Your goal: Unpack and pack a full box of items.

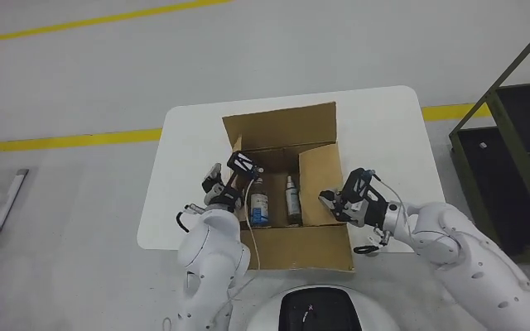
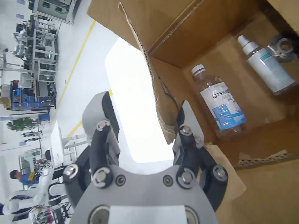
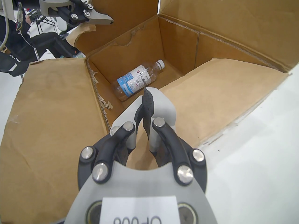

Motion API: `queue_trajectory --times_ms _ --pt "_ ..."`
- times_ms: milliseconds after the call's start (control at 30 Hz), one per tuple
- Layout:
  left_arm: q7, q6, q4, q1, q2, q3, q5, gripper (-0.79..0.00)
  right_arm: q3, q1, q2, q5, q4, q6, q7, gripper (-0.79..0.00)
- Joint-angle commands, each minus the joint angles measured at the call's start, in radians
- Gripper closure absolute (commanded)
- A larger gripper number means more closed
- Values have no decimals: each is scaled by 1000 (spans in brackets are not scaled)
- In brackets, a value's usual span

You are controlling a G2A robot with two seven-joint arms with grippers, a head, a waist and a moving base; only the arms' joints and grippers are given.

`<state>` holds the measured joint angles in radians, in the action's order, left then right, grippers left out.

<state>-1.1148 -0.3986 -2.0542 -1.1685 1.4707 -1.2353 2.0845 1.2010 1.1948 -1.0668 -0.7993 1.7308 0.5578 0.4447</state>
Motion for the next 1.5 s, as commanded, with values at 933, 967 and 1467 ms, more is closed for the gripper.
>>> queue_trajectory --times_ms 933,967,1467 --pt "237 -25 110 8 -37 -147 379 -785 -4 9 -2 23 -2 -26 1 0" --pt "248 -25 100 9 -37 -145 381 -785 1 14 -2 23 6 -27 -2 0" --pt "283 -146 -109 25 -23 3 299 -785 244 219 26 28 144 -118 -115 0"
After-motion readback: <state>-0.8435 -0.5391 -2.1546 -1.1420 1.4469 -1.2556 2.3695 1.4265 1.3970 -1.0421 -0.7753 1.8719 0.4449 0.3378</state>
